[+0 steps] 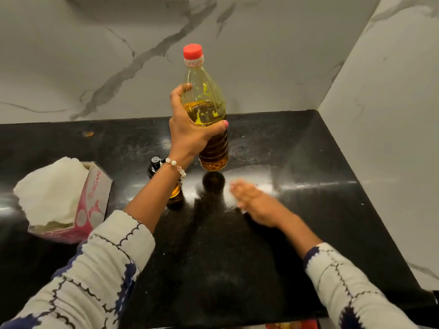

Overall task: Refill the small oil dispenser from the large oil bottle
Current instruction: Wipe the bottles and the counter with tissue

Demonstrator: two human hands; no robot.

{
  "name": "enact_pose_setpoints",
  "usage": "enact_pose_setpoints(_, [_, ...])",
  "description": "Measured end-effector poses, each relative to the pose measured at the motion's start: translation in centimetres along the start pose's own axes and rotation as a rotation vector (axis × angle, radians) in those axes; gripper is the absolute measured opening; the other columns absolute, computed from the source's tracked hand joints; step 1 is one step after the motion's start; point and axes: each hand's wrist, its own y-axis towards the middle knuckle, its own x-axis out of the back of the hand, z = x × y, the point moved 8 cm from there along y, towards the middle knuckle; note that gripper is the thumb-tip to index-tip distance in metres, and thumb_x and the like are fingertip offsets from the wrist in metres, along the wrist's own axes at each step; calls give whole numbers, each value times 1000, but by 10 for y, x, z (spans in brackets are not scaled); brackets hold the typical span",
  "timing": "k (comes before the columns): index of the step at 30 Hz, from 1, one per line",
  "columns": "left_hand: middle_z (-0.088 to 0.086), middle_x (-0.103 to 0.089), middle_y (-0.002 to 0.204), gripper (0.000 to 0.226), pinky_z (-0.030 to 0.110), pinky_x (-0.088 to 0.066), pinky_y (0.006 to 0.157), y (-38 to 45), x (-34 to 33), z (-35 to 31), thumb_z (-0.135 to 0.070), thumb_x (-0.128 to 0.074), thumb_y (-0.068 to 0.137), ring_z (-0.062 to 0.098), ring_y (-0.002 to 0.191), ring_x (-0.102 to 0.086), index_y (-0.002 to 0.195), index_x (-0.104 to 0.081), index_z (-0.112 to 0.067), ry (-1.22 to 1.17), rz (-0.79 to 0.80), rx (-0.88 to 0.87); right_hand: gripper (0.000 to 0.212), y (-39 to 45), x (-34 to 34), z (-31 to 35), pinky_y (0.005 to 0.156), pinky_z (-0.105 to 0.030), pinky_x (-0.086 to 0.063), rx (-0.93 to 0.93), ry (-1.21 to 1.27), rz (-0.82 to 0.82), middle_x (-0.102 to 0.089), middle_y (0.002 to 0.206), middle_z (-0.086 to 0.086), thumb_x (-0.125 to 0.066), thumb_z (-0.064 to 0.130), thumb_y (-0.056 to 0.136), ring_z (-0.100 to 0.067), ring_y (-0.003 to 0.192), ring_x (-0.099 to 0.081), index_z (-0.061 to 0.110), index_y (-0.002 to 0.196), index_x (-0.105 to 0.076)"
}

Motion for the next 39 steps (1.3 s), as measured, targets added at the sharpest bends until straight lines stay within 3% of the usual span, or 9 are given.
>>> enact_pose_setpoints(4, [-17,-48,121,98,32,-54,91,-5,1,2,-32,-90,54,5,103,-61,133,-33,-17,12,10,-3,54,-21,33,-110,119,-40,-8,-613,-12,-229,-20,154,-22,-28,29,100,-35,144,-14,-1,145,-26])
enact_pose_setpoints(7, [-16,-48,120,98,30,-54,91,-6,3,3,-32,-90,55,8,103,-61,133,-33,-17,28,13,-7,58,-12,10,-75,119,-45,-2,-795,-54,-333,-12,154,-27,-21,28,101,-37,144,-7,-8,145,-15])
enact_pose_setpoints(12, [-10,-50,122,100,36,-54,93,-6,4,4,-37,-88,53,9,105,-61,133,-32,-18,11,37,7,63,21,-53,81,120,-39,-3,-152,25,-37,-9,158,-14,-21,39,97,-24,146,-1,3,148,-17])
enact_pose_setpoints(16, [-13,-49,122,101,36,-53,95,-8,5,4,-39,-87,52,2,106,-59,134,-31,-18,-9,45,21,58,-16,-44,55,119,-34,-1,157,-27,89,-3,158,5,-41,24,98,-11,146,5,19,150,-14])
enact_pose_setpoints(19, [-19,-48,121,100,37,-53,94,-10,9,6,-39,-87,53,-4,103,-59,133,-31,-18,-17,42,17,52,-48,-6,-35,118,-44,-16,-152,48,-154,-21,154,-4,-43,19,95,-19,145,-14,10,145,-32])
enact_pose_setpoints(25, [-17,-48,121,99,33,-54,92,-16,9,5,-34,-89,55,8,105,-61,134,-32,-16,2,47,1,51,-42,29,-103,118,-43,-6,-843,-102,-388,-23,150,-28,-34,19,100,-39,142,-15,-9,142,-25])
enact_pose_setpoints(31, [-13,-50,121,97,34,-53,93,-21,7,2,-31,-90,56,9,104,-62,133,-33,-18,30,55,-16,40,65,-22,32,115,-47,-20,-292,-39,-170,-39,142,-21,-45,19,93,-37,136,-30,1,128,-49])
enact_pose_setpoints(36, [-25,-47,117,96,25,-53,91,-24,1,5,-26,-90,58,5,102,-61,133,-32,-17,43,70,-13,59,31,-65,107,117,-30,7,182,-108,95,-1,158,-6,-41,20,99,-16,145,10,10,150,-12])
enact_pose_setpoints(39, [-7,-53,122,96,23,-53,90,-32,-9,9,-26,-91,57,4,103,-61,133,-33,-17,14,99,5,66,-14,-47,62,117,-24,8,144,-39,101,-2,158,6,-49,12,95,-7,144,9,20,150,-13])
